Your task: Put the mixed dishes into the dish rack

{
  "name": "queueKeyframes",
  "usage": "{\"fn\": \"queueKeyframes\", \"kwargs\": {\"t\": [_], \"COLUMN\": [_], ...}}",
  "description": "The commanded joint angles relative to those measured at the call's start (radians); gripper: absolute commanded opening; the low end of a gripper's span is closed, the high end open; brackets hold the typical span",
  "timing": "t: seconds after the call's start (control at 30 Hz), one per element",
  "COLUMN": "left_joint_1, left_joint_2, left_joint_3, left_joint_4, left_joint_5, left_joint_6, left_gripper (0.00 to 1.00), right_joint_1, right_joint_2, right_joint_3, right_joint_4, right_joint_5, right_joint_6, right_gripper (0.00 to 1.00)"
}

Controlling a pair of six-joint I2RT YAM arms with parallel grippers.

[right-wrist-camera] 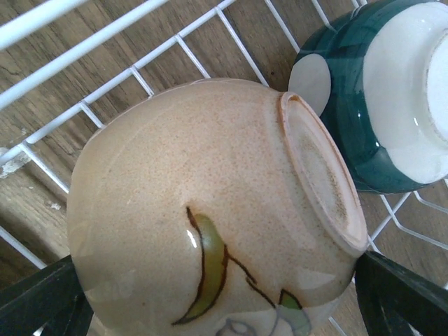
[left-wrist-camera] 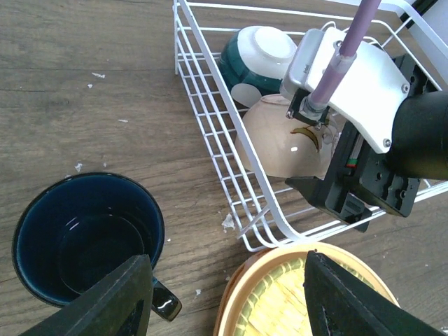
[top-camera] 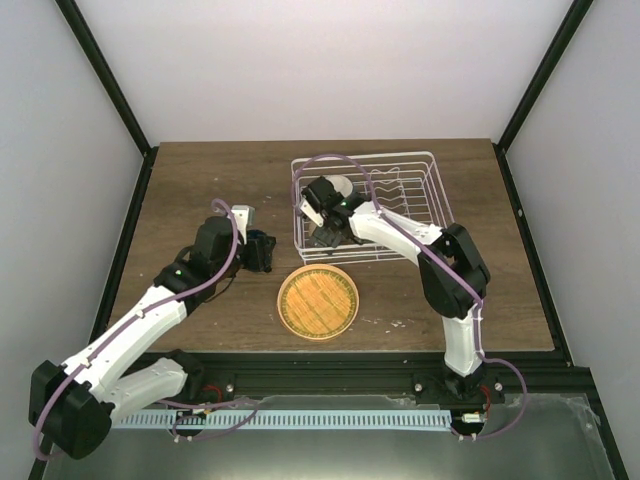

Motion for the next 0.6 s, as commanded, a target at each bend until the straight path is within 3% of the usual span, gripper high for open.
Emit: {"fn": "queueKeyframes", "kwargs": {"t": [0.0, 0.57], "left_joint_1": [0.004, 0.004], "left_joint_2": [0.006, 0.025], "left_joint_3": [0.008, 0.004], "left_joint_4": [0.017, 0.028], "left_joint_5": [0.022, 0.032], "left_joint_6": [0.012, 0.013], "left_gripper": [0.62, 0.61], "right_joint_1": [0.01, -0.023], "right_joint_2": [-0.057, 0.038], "right_joint_3": [0.093, 0.103], "right_joint_4": [-0.027, 0.036], "right_joint_5": [-0.209, -0.076], "right_joint_6": [-0.003, 0.009], "right_gripper": [1.0, 1.0]}}
